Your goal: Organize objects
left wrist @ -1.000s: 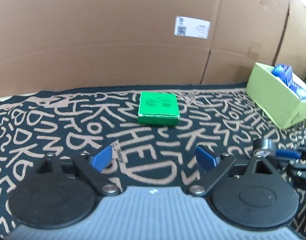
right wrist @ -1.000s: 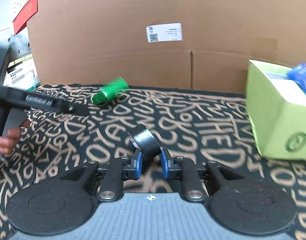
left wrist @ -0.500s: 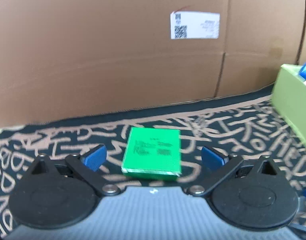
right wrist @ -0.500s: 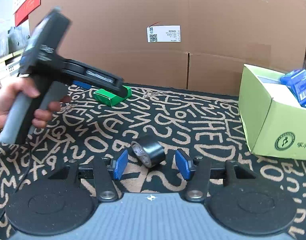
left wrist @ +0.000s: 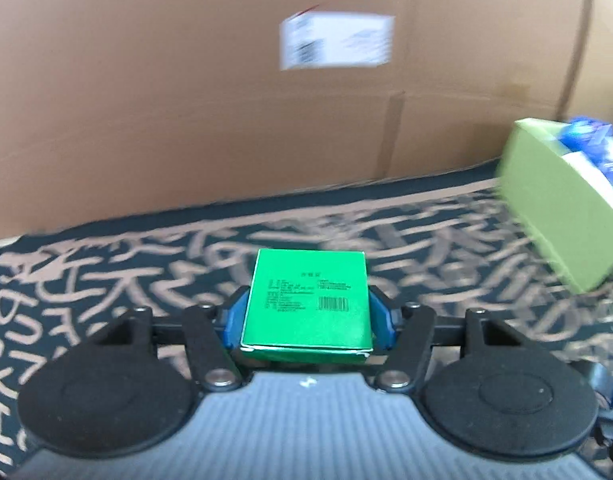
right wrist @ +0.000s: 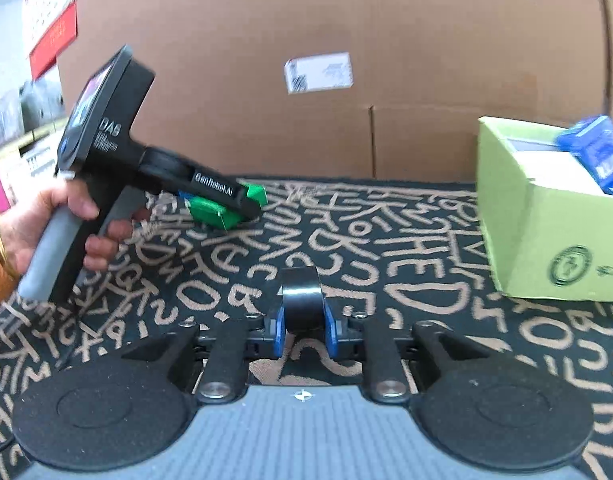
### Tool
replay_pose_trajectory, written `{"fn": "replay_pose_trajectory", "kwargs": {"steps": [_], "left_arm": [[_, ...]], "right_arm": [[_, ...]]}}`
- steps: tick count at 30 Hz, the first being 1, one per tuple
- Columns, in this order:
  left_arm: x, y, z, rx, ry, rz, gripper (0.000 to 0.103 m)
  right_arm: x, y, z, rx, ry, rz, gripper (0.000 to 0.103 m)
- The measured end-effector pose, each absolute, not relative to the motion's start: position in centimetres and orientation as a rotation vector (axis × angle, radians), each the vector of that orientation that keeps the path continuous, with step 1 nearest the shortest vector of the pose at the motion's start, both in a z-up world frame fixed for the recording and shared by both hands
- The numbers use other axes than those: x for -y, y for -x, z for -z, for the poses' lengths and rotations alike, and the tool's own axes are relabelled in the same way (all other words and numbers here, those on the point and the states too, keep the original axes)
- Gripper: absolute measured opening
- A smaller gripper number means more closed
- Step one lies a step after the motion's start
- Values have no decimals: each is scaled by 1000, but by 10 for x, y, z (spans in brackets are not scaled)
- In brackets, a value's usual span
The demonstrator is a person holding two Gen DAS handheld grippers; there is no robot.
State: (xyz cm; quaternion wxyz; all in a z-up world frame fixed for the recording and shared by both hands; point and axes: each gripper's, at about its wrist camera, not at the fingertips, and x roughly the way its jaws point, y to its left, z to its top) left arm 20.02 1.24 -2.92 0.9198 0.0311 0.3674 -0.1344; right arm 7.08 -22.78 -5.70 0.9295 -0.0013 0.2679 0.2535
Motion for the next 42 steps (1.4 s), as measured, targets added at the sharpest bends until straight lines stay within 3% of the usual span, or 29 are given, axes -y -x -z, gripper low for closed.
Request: {"fn": "replay_pose_trajectory", "kwargs": {"steps": [11, 21, 22, 23, 24, 26, 29, 38, 42], "left_arm": [[100, -157, -66, -546, -16, 614, 60], [197, -195, -66, -565, 15, 653, 62], [204, -201, -59, -569, -3, 650, 66], [211, -205, -52, -581, -26, 635, 83], [213, -208, -44, -588, -35, 600, 95], [209, -206, -33, -576, -27, 570, 99], [196, -198, -24, -578, -15, 576, 102], [166, -137, -36, -486, -32, 540, 103], [153, -98, -39, -496, -34, 495, 103]], "right_arm": [[324, -45, -6, -295, -77, -236, 23], [368, -102, -21, -219, -10, -25, 23], [370, -112, -18, -224, -7, -20, 23], [371, -122, -13, -235, -6, -21, 24], [371, -131, -7, -261, 1, -27, 30], [371, -141, 6, -313, 11, -10, 41], [372, -121, 21, -264, 18, 11, 72], [381, -75, 28, -287, -53, 25, 84], [388, -58, 20, -319, -38, 30, 95]]}}
